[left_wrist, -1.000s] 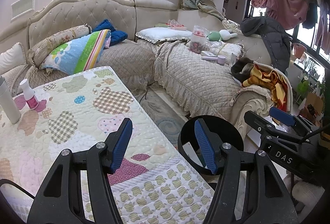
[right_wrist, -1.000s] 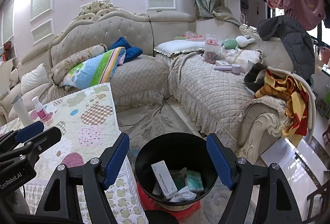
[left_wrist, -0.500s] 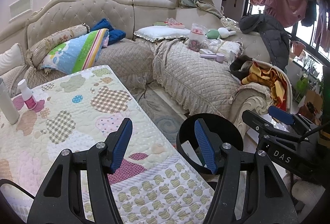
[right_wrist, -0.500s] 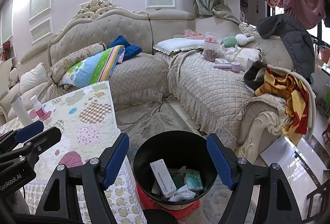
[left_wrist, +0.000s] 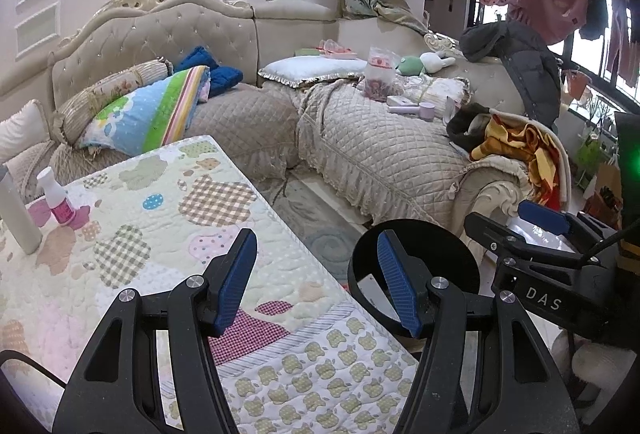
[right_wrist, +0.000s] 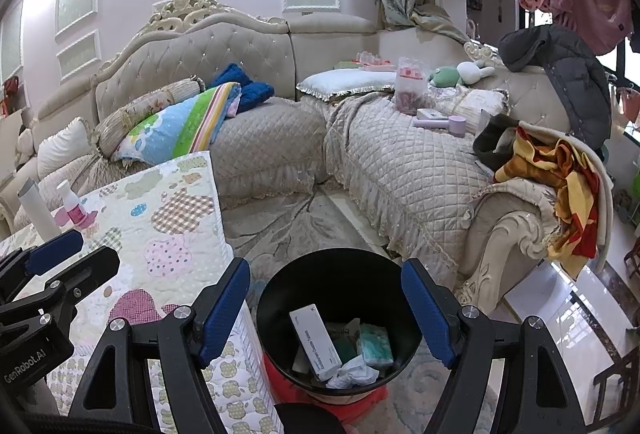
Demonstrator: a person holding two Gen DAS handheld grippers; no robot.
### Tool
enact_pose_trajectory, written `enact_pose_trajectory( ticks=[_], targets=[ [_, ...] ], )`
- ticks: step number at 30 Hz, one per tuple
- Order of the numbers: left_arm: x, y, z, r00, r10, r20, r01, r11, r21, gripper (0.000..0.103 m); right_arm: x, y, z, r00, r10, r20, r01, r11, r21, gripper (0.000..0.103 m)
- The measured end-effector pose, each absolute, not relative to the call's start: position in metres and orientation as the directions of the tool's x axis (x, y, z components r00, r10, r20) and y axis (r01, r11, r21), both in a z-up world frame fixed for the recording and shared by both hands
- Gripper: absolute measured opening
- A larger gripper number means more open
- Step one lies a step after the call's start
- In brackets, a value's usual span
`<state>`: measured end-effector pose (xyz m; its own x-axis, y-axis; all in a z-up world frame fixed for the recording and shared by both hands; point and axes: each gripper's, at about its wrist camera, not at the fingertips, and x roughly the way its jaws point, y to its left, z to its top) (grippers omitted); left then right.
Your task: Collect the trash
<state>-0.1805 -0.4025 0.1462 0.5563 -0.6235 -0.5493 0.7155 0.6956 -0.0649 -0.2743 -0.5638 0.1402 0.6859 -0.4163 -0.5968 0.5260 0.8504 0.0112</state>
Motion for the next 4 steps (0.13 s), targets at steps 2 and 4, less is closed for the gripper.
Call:
enact_pose_trajectory(
  ticks=[2, 4],
  targets=[
    [-0.1797, -0.4019, 0.1459, 0.547, -0.626, -0.556, 0.718, 0.692, -0.074, 0.062, -0.2723, -0.5623, 0.1399, 0.684, -0.414, -0.6, 0.523, 0.853, 0.007, 0.076],
    [-0.1773, -0.4004, 0.1448, 0.535, -0.624, -0.569, 0.716, 0.693, -0.087, 0.062, -0.2697, -0.5611, 0.1395, 0.682, -0.412, -0.604, 0.52, 0.854, 0.004, 0.076]
  ],
)
